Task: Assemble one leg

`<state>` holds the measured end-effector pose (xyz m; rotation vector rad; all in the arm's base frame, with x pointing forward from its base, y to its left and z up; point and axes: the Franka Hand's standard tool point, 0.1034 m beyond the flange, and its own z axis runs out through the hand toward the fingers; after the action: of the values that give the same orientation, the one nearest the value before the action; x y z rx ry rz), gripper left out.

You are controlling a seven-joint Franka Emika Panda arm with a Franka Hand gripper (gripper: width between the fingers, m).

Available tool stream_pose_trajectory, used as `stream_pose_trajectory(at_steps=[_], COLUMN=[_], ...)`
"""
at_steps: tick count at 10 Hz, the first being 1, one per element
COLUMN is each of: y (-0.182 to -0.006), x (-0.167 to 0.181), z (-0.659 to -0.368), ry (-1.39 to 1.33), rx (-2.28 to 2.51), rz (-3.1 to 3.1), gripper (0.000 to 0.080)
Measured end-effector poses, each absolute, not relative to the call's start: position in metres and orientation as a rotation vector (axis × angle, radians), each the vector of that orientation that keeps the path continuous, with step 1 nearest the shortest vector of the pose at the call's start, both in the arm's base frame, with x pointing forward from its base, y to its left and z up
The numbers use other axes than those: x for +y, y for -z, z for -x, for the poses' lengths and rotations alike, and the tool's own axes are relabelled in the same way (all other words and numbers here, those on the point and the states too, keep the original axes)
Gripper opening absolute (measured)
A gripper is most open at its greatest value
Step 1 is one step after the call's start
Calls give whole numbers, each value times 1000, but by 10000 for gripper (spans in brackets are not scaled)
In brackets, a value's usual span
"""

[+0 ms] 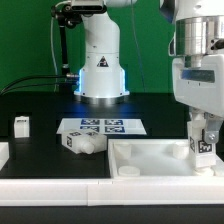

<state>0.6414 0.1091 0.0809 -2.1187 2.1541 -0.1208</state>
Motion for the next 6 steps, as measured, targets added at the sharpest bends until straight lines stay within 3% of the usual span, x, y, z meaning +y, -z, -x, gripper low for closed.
stream_pose_trajectory(at_steps=[1, 2, 3, 4, 5, 6], y=[-81, -81, -81, -82, -85, -87], x=[109, 109, 109, 109, 109, 106], z=[-641, -641, -639, -637, -635, -632], ry=[123, 130, 122, 124, 133, 175], rx=[2136, 2064, 1843, 1622, 1414, 1371], rz=[2138, 2215, 2431, 2612, 2752, 2759], gripper=[292, 350, 518, 518, 622, 641])
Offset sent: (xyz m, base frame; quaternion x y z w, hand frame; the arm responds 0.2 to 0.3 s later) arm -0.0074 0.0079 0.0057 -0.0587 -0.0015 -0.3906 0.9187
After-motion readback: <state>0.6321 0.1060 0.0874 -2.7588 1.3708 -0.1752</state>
